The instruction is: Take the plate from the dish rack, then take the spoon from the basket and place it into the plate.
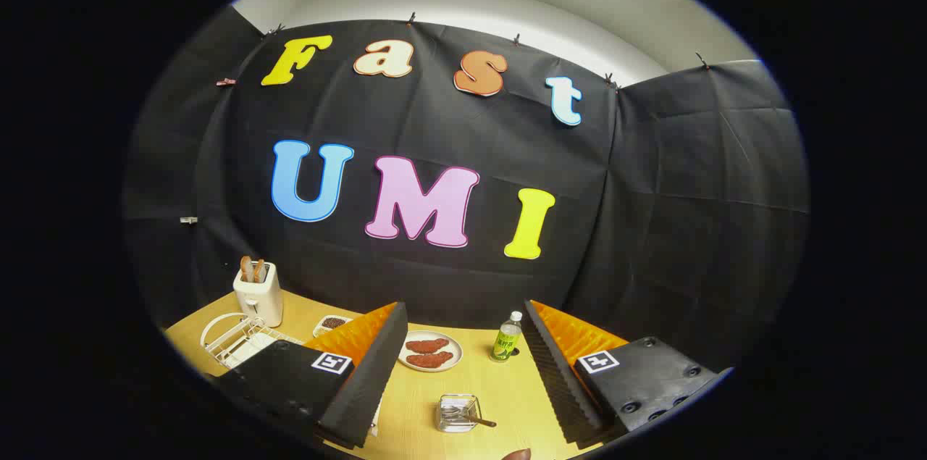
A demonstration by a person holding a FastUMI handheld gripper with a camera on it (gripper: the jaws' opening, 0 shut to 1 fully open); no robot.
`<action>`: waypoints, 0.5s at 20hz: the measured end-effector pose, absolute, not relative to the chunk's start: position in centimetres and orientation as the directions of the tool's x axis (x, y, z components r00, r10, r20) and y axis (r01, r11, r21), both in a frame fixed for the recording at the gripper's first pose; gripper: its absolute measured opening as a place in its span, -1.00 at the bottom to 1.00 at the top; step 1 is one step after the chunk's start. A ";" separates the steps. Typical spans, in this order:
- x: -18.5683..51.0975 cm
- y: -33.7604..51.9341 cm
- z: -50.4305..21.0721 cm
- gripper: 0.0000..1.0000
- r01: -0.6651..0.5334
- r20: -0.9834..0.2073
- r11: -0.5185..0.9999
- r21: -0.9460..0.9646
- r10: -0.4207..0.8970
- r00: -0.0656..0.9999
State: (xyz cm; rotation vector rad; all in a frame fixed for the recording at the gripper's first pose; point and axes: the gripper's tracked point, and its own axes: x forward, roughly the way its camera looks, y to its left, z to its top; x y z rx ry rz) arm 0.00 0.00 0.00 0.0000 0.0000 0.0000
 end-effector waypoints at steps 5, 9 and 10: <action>-0.5 1.5 -0.5 0.94 -0.022 -0.020 1.000 0.022 0.022 1.000; -0.8 3.0 -1.0 0.94 -0.041 -0.040 0.999 0.031 0.042 0.998; -0.8 3.4 -1.1 0.94 -0.045 -0.044 0.998 0.033 0.047 0.998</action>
